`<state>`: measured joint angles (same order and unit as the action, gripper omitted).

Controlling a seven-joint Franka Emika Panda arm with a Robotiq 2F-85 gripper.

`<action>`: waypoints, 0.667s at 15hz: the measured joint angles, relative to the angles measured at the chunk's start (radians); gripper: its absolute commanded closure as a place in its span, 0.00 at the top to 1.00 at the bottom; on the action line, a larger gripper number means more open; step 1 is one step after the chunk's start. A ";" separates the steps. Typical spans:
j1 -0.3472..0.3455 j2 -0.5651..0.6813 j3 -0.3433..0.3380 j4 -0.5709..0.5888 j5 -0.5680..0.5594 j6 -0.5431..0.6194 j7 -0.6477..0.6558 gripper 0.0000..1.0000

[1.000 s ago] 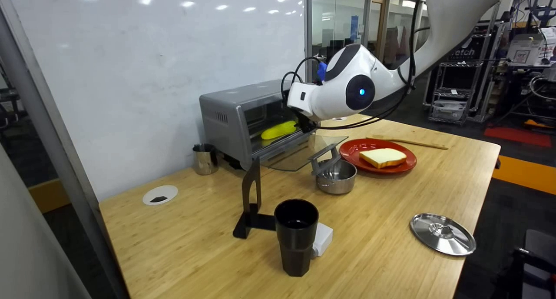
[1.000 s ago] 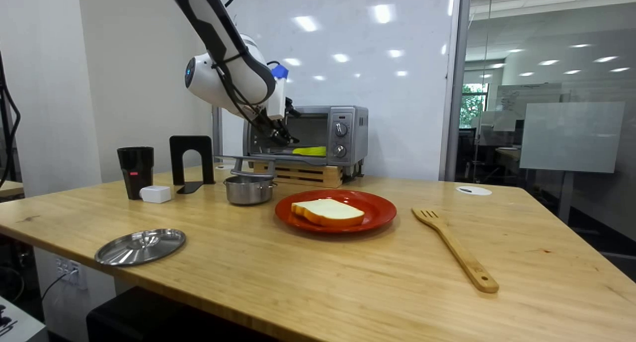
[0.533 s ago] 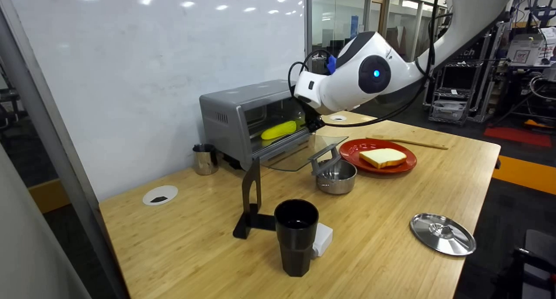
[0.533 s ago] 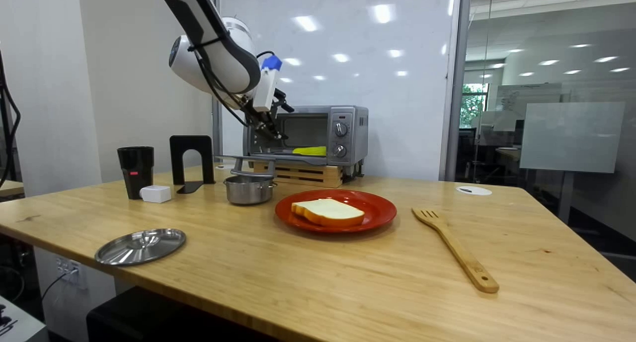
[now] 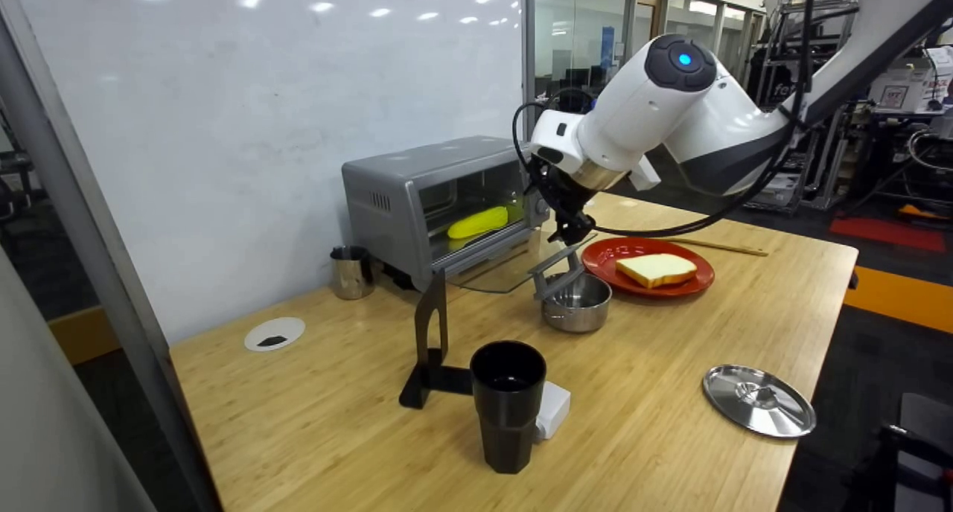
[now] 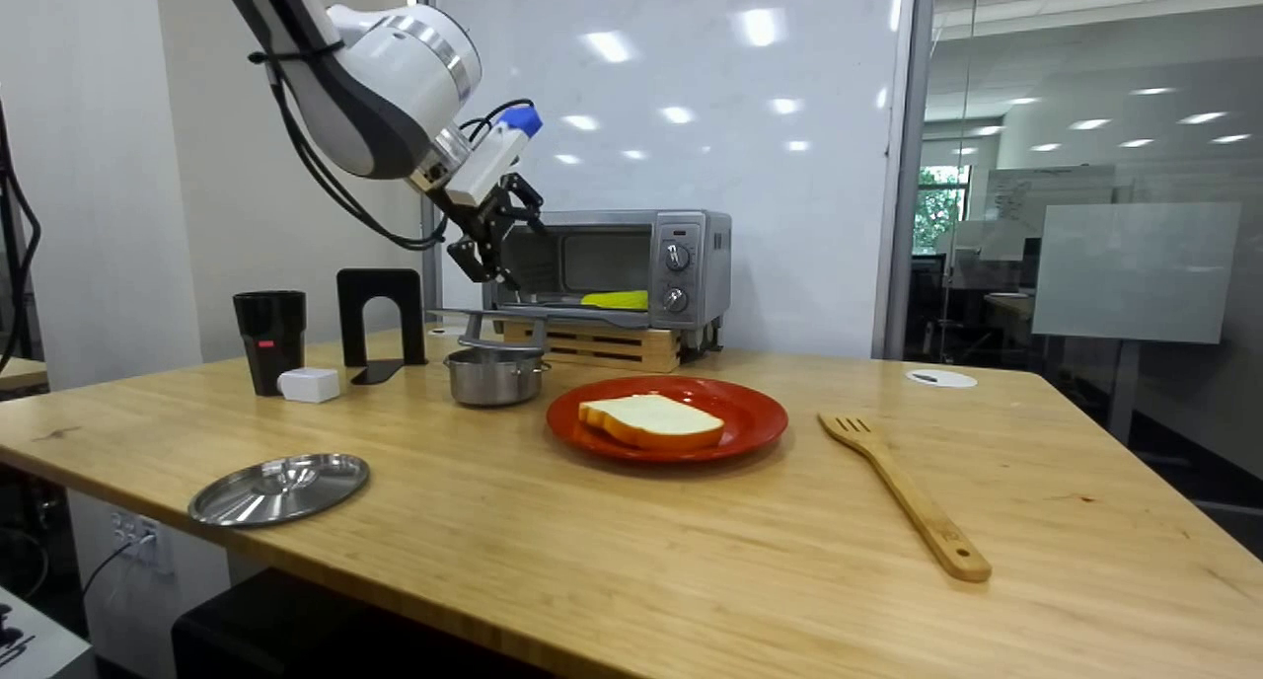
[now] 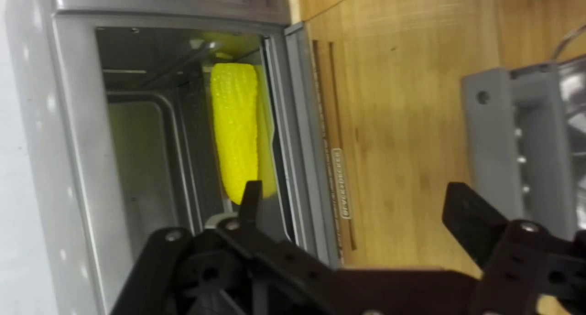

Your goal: Place the corn toy in the oven then close it

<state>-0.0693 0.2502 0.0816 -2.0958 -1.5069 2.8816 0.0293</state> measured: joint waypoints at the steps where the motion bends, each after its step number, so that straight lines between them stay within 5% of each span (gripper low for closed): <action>1: -0.009 -0.027 0.010 -0.047 0.090 0.010 -0.077 1.00; 7: -0.074 -0.134 0.117 -0.259 0.627 0.042 -0.558 1.00; 10: -0.075 -0.169 0.134 -0.271 0.780 0.037 -0.743 1.00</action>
<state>-0.1441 0.0807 0.2160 -2.3668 -0.7268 2.9191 -0.7135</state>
